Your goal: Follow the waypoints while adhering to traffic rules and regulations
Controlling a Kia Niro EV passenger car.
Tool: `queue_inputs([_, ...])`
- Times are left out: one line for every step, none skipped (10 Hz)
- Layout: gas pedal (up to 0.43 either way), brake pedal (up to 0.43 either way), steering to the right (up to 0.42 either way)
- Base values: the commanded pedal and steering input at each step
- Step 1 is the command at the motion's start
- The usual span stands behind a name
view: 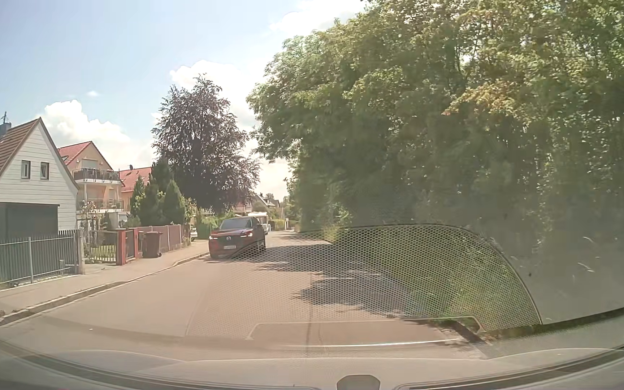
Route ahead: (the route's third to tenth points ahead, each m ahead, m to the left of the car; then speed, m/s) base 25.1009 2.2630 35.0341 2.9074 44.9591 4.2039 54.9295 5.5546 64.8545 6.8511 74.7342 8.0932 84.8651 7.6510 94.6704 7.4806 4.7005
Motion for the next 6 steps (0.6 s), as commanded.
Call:
queue_inputs([0.110,0.000,-0.006])
queue_inputs([0.110,0.000,-0.008])
queue_inputs([0.110,0.000,-0.009])
queue_inputs([0.110,0.000,-0.011])
queue_inputs([0.098,0.000,-0.012])
queue_inputs([0.098,0.000,-0.012])
